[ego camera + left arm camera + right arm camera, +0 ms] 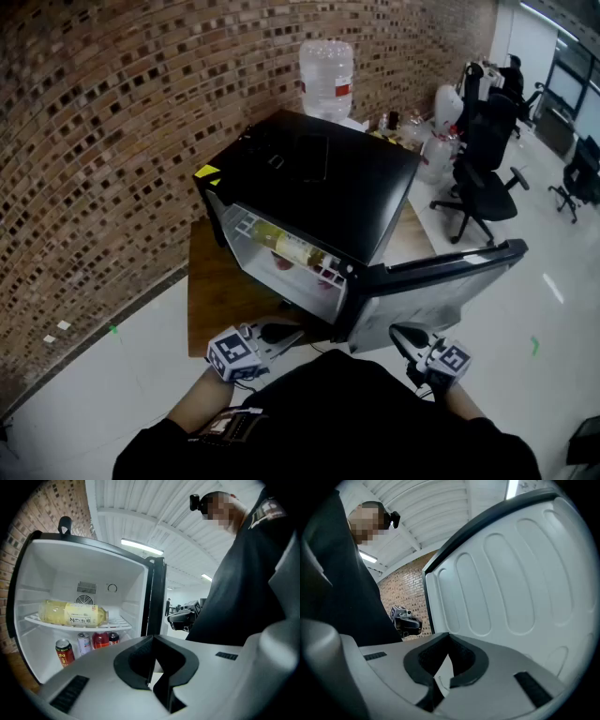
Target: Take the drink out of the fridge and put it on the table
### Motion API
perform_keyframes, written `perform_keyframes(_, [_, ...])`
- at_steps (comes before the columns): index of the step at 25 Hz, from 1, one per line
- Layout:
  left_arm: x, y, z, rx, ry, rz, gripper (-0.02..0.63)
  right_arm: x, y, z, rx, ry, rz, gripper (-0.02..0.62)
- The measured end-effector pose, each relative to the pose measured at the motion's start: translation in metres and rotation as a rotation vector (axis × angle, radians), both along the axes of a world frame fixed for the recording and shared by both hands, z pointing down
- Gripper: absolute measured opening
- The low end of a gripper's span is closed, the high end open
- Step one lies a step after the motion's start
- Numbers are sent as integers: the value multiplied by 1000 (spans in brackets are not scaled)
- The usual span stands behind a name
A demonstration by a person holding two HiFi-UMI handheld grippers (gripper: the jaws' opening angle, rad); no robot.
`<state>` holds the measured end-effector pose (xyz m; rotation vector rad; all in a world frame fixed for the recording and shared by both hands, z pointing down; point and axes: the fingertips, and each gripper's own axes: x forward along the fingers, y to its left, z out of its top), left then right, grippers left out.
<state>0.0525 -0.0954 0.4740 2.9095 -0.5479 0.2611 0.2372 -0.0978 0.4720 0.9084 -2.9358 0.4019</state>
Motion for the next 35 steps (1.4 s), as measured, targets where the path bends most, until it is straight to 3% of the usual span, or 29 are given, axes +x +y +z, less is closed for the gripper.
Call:
perform_keyframes(4, [-3,-4,1,-14,27,-15,2,-4,-1,0,0,3,-6,0])
perform_keyframes(8, [-17,-23,0,68,-84,-53,2,-5,-1,0,-5,9,-7,0])
perform_keyframes(12, [-32,-57,-4,249,-346,-69,5,-5,-1,1,-6,12,-3,0])
perform_keyframes(14, [-36,-77,-4,346,-504,-41,163,-4,0,2,-6,13,0,0])
perform_keyframes(19, [-45,-136,-4,647,-964,52,276,3,2,2,-6,16,18,0])
perform_keyframes(24, [-39,-188,-1,814,-1221,179,337,11,5,2,-13,16,55,0])
perform_keyframes(28, [-29,-206,15,810,-1333,354,362,19,9,4,-18,25,88,0])
perform_keyframes(32, [-27,-209,33,704,-1409,522,367,30,15,3,-20,21,123,0])
perform_keyframes(35, [-34,-211,50,626,-1487,591,365,35,17,4,-21,17,141,0])
